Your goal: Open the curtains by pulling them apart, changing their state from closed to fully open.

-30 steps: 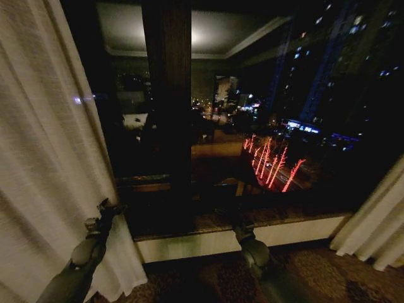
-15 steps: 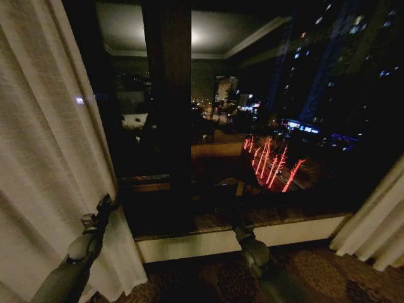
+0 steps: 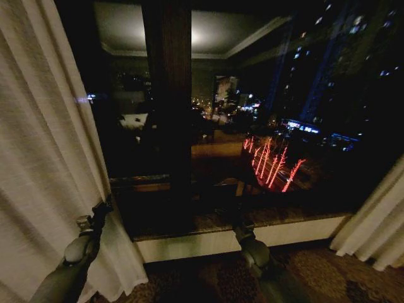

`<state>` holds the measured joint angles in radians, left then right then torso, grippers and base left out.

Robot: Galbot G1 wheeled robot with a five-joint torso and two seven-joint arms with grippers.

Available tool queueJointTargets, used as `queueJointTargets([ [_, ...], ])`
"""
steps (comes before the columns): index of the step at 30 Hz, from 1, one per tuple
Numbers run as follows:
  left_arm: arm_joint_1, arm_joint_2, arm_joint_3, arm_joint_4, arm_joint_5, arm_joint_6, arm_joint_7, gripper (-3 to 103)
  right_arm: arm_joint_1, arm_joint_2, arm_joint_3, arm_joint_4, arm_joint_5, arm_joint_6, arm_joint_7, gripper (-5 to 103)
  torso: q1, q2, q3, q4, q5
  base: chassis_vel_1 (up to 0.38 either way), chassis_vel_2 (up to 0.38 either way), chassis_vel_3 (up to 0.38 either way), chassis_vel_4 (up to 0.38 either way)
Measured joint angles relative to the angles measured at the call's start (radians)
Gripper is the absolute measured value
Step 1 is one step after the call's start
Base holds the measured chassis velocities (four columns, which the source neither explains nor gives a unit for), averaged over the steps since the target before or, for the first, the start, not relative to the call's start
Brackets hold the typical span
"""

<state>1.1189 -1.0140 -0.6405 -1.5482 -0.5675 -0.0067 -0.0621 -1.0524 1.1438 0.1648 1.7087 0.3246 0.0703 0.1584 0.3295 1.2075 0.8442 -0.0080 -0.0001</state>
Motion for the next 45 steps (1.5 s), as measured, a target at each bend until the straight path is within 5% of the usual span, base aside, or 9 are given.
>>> queueJointTargets([
  [22,0.039,-0.004,-0.045,-0.013,-0.003,-0.018,0.002,0,0.000,0.000,0.000,0.000,0.000,0.000,0.000,100,0.000,0.000,0.000,-0.0002,0.0001,0.040,0.047,-0.040,-0.047],
  [45,0.104,-0.038,-0.071,-0.084,-0.014,-0.011,-0.006,0,0.000,0.000,0.000,0.000,0.000,0.000,0.000,100,0.000,0.000,0.000,0.0001,-0.0002,0.310,0.312,-0.302,-0.310],
])
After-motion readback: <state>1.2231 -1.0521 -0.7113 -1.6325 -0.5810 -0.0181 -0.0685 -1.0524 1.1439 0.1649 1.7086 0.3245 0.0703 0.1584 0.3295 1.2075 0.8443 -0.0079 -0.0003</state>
